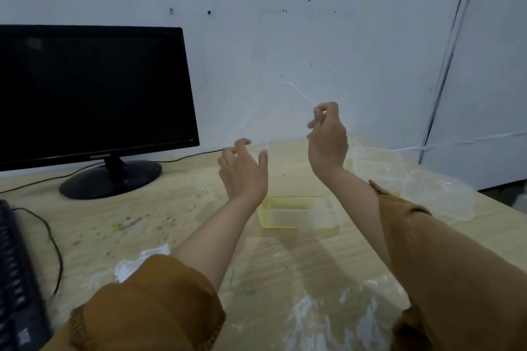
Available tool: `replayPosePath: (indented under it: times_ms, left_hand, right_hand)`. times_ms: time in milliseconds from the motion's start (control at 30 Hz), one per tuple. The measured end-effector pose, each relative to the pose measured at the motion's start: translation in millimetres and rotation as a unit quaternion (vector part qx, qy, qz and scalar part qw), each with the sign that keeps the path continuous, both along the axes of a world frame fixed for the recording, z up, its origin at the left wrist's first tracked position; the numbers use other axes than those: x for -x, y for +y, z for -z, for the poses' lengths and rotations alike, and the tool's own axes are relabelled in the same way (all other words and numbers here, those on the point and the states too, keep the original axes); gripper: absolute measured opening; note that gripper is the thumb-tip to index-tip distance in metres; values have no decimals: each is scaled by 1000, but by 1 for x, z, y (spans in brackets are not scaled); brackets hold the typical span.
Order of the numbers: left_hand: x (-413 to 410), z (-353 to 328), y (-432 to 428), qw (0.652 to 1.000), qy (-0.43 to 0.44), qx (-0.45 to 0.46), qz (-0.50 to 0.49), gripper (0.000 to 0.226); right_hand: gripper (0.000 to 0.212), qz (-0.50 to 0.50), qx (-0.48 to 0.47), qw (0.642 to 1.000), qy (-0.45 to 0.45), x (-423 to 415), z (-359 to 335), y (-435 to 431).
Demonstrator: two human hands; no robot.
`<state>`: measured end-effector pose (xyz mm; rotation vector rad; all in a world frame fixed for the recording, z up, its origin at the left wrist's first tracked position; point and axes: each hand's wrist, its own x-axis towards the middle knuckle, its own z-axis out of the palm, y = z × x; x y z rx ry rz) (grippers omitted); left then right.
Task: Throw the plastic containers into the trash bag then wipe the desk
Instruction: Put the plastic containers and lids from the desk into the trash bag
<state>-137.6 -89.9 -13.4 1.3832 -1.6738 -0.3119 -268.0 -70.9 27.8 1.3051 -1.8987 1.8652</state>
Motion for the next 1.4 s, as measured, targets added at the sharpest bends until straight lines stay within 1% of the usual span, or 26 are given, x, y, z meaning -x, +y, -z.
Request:
replayPosePath:
  times_ms: [33,67,100,133,167,233,267,333,400,433,500,533,600,633,700,733,800,933,1067,1133,1300,1400]
  left_hand:
    - [2,-5,-5,996,67,-66,-5,44]
    - [3,-8,-9,983,132,-131,-5,47]
    - [4,-8,-14,965,189,-184,4,49]
    - [3,-7,-18,949,229,-215,19,49]
    - [3,-5,-21,942,244,-226,35,48]
    - [2,0,-23,945,241,-212,60,45]
    - [3,3,-23,944,250,-203,69,43]
    - [5,5,-20,931,294,-201,77,41]
    - [3,4,-17,927,312,-200,58,35]
    - [1,4,-15,930,305,-200,50,30]
    - [-5,3,-14,944,265,-195,35,16]
    - [-9,2,-12,950,242,-195,33,13]
    - [-15,2,-8,956,204,-204,43,27]
    - [-18,2,-5,956,194,-217,50,28]
    - [-22,0,1,953,173,-241,60,20]
    - [-24,0,5,953,160,-250,61,20]
    - [-27,1,10,952,133,-270,62,35]
    - [-35,2,20,954,102,-275,67,37]
    - [-39,3,27,951,102,-281,83,22]
    - [-39,5,29,952,103,-277,84,19]
    - [-33,5,31,957,94,-259,85,24]
    - [-29,5,32,961,85,-249,80,30]
  right_hand:
    - [17,-10,-13,999,-44,2,0,-2]
    - [16,-15,-30,995,-90,4,0,-4]
    - [15,-19,-49,990,-133,7,2,-5]
    - [16,-24,-65,983,-171,9,4,-5]
    - [17,-31,-81,976,-200,13,7,-5]
    - [22,-44,-121,966,-225,20,13,-3]
    - [24,-53,-150,962,-223,24,15,-2]
    - [26,-74,-207,951,-216,30,18,5]
    - [19,-82,-265,941,-193,36,20,14]
    - [15,-80,-291,938,-171,39,20,19]
    - [17,-74,-326,933,-134,44,19,30]
    - [18,-76,-339,930,-124,46,17,35]
    - [18,-84,-368,919,-110,48,13,45]
    - [19,-87,-388,913,-96,47,11,49]
    - [21,-91,-432,896,-49,45,10,57]
    - [22,-88,-452,887,-22,43,10,62]
    - [25,-77,-480,873,18,39,11,70]
    - [24,-60,-493,866,57,34,11,80]
    - [23,-39,-499,861,87,32,14,84]
    - [24,-27,-501,859,102,31,16,85]
    - [27,6,-510,850,134,32,21,87]
    - [27,-1,-519,847,115,36,24,87]
